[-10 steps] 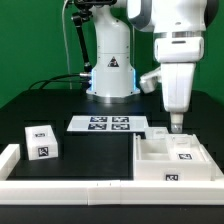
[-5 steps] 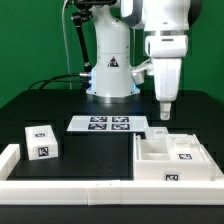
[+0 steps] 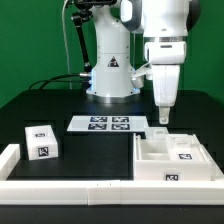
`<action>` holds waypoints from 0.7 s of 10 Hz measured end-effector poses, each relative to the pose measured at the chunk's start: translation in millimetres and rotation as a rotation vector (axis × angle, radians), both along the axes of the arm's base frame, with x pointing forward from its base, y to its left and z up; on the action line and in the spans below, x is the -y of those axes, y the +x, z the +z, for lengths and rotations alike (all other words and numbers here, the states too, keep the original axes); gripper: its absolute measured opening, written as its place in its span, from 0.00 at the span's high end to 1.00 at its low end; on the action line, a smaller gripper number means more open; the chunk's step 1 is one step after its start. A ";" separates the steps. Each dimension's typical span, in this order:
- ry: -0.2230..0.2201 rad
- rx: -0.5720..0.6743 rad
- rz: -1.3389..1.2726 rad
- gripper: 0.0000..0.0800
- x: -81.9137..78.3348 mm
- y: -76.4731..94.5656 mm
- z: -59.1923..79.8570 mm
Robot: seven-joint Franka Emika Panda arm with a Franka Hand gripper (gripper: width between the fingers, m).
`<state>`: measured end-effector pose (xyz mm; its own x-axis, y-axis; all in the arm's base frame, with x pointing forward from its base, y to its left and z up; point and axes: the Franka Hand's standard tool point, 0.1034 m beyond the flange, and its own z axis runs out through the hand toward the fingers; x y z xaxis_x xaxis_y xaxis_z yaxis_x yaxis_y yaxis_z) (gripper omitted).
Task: Assemble cabinet
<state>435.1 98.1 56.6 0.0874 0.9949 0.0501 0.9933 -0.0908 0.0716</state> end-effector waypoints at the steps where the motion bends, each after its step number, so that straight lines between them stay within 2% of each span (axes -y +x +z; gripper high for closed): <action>1: 0.020 0.023 0.010 0.00 0.4 -7.4 -7.9; 4: 0.041 0.030 0.006 0.00 -1.6 -18.7 -19.6; 7: 0.043 0.005 0.001 0.00 -0.5 -25.8 -31.1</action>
Offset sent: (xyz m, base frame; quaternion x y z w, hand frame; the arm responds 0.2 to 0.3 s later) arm -0.0151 0.0050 -0.0105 -0.0209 0.0295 -0.0144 0.9992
